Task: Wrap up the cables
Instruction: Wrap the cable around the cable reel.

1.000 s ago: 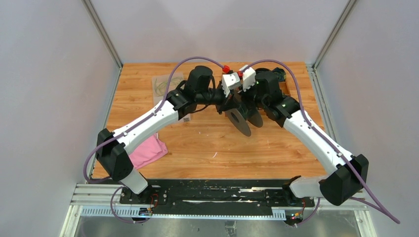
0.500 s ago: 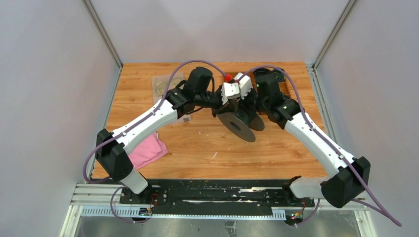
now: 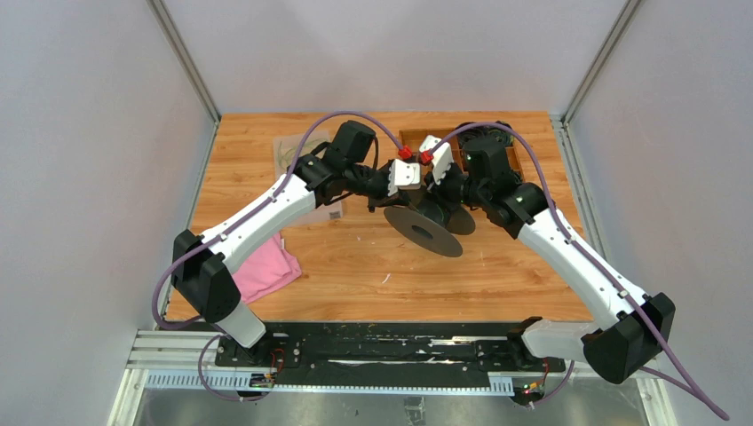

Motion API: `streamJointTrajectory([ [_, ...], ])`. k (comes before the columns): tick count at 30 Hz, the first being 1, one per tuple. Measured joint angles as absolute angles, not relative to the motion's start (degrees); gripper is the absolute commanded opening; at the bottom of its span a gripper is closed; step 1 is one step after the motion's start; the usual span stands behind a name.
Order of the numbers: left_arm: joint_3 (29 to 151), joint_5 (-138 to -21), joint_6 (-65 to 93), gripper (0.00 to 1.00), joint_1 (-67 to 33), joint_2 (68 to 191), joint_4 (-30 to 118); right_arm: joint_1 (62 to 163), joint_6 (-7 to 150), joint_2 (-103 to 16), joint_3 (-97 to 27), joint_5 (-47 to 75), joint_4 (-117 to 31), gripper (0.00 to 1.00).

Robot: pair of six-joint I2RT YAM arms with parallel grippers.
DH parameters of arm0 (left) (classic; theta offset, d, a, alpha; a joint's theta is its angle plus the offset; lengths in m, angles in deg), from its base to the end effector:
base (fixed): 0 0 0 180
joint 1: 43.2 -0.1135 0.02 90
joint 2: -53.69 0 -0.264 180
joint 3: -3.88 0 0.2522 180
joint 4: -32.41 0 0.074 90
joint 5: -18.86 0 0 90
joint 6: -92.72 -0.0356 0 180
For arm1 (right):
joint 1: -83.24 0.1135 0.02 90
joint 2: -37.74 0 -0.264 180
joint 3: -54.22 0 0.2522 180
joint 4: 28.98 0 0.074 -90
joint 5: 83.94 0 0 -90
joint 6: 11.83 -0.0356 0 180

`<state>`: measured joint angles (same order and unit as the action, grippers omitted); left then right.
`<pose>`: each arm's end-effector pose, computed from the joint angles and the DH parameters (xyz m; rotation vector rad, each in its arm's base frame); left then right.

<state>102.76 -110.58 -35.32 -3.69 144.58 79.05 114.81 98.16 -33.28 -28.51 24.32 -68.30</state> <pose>0.2580 -0.2421 0.3491 1.6295 1.4390 -0.7811 0.2298 0.1543 0.3644 -1.0696 1.7565 0.4523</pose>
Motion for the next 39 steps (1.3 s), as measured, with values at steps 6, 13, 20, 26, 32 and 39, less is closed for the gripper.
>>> streamJointTrajectory([
  [6, 102.59, -111.58, -41.51, 0.0, -3.89, 144.99, 81.3, 115.18, 98.11, -32.98, -28.51, 24.32, -68.41, 0.01],
  [13, 101.95, -114.25, -50.76, 0.02, -4.02, 145.52, 83.38, 116.21, 98.13, -32.96, -28.44, 24.67, -68.48, 0.01],
  [20, 101.47, -116.41, -56.04, 0.02, -4.02, 147.29, 85.28, 116.21, 98.4, -32.39, -28.25, 28.63, -68.5, 0.01],
  [26, 100.97, -118.71, -58.41, 0.02, -4.13, 147.68, 85.74, 116.25, 98.33, -31.75, -28.25, 29.85, -68.85, 0.01],
  [32, 99.64, -120.44, -60.33, 0.05, -4.26, 147.72, 85.46, 116.41, 98.35, -31.75, -27.61, 29.18, -69.37, 0.01],
  [39, 99.42, -121.57, -60.74, 0.04, -4.44, 148.23, 85.46, 116.63, 98.29, -31.91, -27.39, 28.78, -69.44, 0.01],
])
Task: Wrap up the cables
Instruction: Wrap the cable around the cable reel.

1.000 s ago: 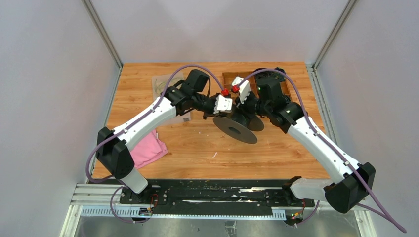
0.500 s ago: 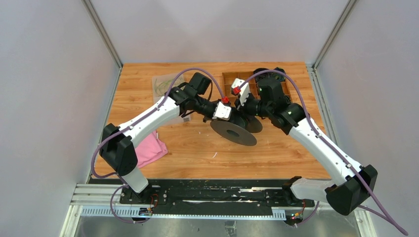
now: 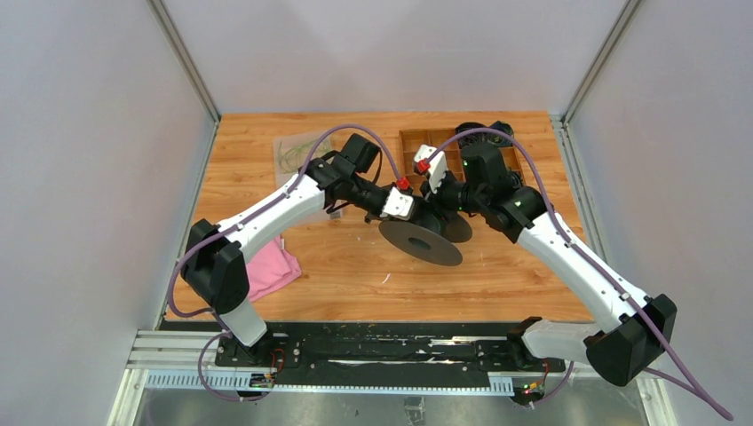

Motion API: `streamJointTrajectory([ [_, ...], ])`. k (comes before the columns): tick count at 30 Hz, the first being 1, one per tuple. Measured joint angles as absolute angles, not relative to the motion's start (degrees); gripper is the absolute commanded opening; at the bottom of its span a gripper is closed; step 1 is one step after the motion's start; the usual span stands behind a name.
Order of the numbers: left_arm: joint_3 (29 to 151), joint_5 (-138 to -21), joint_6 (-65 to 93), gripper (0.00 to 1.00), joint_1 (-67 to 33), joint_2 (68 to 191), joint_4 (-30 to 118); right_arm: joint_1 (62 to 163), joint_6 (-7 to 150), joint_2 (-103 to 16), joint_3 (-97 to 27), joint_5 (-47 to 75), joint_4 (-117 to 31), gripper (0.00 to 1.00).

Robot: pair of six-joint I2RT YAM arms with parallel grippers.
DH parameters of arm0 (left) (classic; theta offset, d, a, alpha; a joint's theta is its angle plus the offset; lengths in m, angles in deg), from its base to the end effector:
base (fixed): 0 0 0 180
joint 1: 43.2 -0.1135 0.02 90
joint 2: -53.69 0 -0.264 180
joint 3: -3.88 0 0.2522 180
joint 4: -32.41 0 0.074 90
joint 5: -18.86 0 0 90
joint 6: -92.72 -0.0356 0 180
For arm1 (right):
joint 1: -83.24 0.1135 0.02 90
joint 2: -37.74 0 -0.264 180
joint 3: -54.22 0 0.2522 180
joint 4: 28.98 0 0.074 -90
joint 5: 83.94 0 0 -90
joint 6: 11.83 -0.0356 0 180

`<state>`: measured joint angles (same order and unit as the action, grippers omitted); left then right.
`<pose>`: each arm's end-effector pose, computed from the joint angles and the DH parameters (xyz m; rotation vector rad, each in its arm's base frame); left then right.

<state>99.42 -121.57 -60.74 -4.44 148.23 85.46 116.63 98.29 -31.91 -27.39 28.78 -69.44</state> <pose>0.2577 -0.2421 0.3048 1.9284 1.0996 -0.8469 0.2169 0.1594 0.3623 -1.1456 1.7262 0.5519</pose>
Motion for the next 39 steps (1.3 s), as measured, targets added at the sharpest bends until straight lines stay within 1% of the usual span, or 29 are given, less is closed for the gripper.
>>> streamJointTrajectory([
  [8, 99.42, -121.53, -60.77, 0.03, -4.48, 148.75, 85.37, 117.0, 98.26, -32.1, -27.39, 27.12, -69.64, 0.01],
  [16, 97.91, -122.21, -58.45, 0.05, -4.98, 148.84, 82.72, 117.0, 97.04, -32.1, -25.67, 26.27, -67.82, 0.01],
  [32, 96.47, -122.49, -57.44, 0.04, -5.16, 149.01, 80.19, 117.0, 96.01, -32.69, -25.54, 25.68, -67.84, 0.01],
  [39, 93.52, -122.12, -54.82, 0.07, -5.27, 149.32, 76.91, 117.0, 95.66, -33.42, -24.29, 25.64, -67.43, 0.01],
])
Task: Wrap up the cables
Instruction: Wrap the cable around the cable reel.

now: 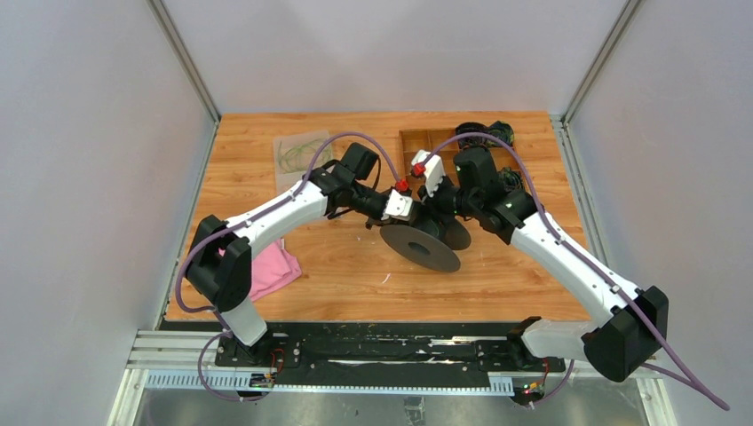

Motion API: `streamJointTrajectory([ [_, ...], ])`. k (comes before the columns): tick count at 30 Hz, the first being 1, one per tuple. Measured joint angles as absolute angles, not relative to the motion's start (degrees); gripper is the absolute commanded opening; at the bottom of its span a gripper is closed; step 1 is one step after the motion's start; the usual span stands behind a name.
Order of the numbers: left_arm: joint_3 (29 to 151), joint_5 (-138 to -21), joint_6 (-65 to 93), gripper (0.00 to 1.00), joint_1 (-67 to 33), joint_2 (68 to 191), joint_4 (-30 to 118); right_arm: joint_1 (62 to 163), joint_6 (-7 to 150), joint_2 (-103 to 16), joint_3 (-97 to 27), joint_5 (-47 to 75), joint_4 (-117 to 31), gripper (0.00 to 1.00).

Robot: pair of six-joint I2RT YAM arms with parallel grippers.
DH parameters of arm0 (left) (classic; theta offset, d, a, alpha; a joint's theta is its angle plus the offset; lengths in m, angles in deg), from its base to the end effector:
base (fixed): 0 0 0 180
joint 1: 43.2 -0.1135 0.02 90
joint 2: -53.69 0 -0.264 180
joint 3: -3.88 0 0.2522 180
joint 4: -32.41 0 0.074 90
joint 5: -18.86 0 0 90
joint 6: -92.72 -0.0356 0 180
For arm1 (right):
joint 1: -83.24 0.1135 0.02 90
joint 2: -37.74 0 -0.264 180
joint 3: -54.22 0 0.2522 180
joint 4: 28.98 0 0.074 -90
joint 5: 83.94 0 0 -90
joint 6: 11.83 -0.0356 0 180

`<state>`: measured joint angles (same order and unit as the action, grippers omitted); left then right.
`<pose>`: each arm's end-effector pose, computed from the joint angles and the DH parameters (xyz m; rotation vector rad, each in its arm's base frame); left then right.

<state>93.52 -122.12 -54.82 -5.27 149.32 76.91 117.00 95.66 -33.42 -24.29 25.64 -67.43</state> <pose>0.2654 -0.2419 0.2755 1.8643 1.1900 -0.8908 0.2236 0.1638 0.3401 -1.0997 1.8165 0.5299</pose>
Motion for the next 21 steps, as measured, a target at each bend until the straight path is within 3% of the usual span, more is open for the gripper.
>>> streamJointTrajectory([
  [6, 92.09, -122.12, -52.74, 0.11, -5.66, 149.32, 75.42, 117.0, 95.23, -33.66, -23.59, 26.12, -66.99, 0.01],
  [21, 91.64, -122.58, -52.55, 0.09, -7.96, 150.22, 78.29, 114.9, 88.23, -40.96, -24.27, 33.09, -65.2, 0.01],
])
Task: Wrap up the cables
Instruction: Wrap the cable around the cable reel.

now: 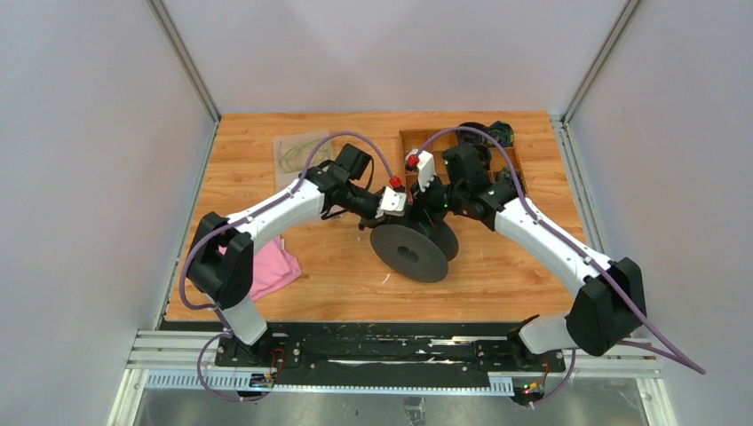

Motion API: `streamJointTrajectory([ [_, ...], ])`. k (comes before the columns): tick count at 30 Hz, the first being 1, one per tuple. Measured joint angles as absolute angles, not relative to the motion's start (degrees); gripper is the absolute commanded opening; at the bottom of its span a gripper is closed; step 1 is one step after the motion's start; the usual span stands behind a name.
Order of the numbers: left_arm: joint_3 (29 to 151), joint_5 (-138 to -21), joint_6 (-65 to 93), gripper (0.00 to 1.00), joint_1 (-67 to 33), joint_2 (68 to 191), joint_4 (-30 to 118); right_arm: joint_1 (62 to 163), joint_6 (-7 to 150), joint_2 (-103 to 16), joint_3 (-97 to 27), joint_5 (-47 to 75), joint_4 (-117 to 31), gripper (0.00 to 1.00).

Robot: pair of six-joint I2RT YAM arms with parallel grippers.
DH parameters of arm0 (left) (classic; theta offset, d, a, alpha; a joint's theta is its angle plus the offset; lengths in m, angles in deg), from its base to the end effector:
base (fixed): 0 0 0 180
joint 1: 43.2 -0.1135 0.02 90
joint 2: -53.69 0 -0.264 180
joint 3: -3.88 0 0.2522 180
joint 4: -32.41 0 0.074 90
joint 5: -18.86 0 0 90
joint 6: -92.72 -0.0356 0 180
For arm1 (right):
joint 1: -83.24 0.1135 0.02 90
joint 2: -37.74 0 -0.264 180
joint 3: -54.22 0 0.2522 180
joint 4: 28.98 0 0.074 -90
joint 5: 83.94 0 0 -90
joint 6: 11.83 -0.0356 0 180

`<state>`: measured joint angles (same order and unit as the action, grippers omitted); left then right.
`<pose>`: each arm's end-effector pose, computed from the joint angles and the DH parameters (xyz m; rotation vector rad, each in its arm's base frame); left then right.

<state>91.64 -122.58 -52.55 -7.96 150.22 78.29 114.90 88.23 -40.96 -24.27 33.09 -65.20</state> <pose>0.2738 -0.2275 0.2589 1.8272 1.3284 -0.9354 0.2516 0.1741 0.3087 -1.0350 1.9649 0.7291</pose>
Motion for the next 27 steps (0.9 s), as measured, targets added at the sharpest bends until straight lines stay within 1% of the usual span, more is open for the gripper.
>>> streamJointTrajectory([
  [5, 91.42, -122.58, -53.16, 0.09, -8.87, 150.22, 79.12, 114.92, 87.64, -43.71, -27.0, 33.39, -67.71, 0.01],
  [15, 91.09, -123.52, -52.72, 0.1, -9.33, 150.19, 76.93, 116.1, 88.41, -47.36, -37.49, 27.23, -81.33, 0.01],
  [20, 88.49, -123.52, -49.4, 0.13, -9.44, 150.17, 71.27, 116.49, 89.22, -48.98, -42.37, 23.91, -88.08, 0.01],
  [27, 81.63, -123.34, -41.62, 0.16, -9.44, 149.04, 59.34, 117.91, 90.18, -51.67, -46.98, 19.91, -94.71, 0.01],
])
